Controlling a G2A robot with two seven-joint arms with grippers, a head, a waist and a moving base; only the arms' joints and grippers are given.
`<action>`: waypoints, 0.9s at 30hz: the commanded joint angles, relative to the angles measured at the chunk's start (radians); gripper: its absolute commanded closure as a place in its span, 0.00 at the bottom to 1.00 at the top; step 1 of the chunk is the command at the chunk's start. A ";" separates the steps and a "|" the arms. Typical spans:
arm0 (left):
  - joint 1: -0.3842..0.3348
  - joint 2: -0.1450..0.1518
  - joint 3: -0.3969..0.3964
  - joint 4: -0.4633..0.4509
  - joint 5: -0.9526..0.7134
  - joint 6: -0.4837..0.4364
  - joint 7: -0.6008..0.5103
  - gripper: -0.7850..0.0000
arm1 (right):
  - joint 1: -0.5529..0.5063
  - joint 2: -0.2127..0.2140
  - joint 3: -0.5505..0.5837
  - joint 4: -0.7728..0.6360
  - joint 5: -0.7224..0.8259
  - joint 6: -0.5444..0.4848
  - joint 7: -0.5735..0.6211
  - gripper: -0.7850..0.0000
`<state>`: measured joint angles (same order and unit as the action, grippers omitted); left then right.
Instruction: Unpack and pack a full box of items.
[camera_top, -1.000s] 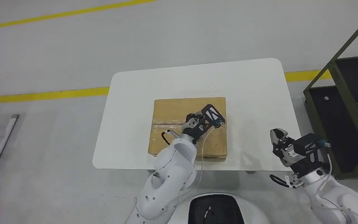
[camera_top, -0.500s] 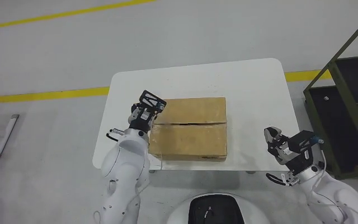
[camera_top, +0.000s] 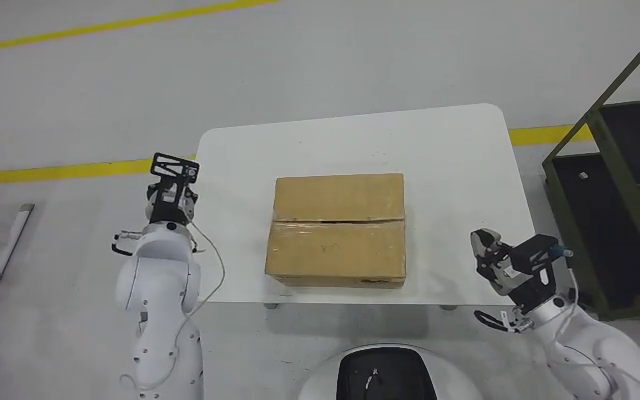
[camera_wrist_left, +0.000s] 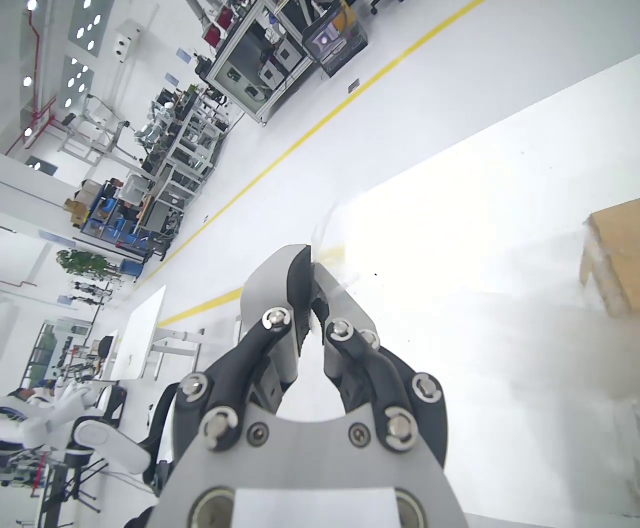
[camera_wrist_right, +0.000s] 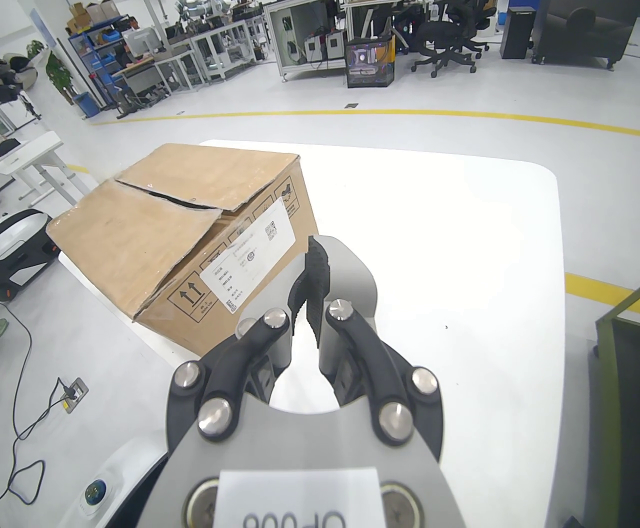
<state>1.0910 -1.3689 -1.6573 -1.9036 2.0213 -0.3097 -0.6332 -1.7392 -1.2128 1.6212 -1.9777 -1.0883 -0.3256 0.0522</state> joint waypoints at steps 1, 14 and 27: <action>-0.007 0.002 -0.012 0.018 0.001 0.004 0.000 1.00 | -0.001 0.000 0.003 0.002 0.004 0.003 0.000 1.00; -0.024 0.010 -0.033 0.087 -0.023 0.038 -0.030 0.00 | -0.008 0.001 -0.002 -0.007 -0.007 0.024 0.008 1.00; -0.025 0.007 -0.081 0.080 -0.148 0.171 -0.119 0.00 | -0.005 0.001 -0.012 -0.021 -0.011 0.040 0.019 1.00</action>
<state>1.0654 -1.3606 -1.7378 -1.8188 1.8987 -0.1494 -0.7486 -1.7454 -1.2115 1.6089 -1.9954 -1.0998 -0.2874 0.0701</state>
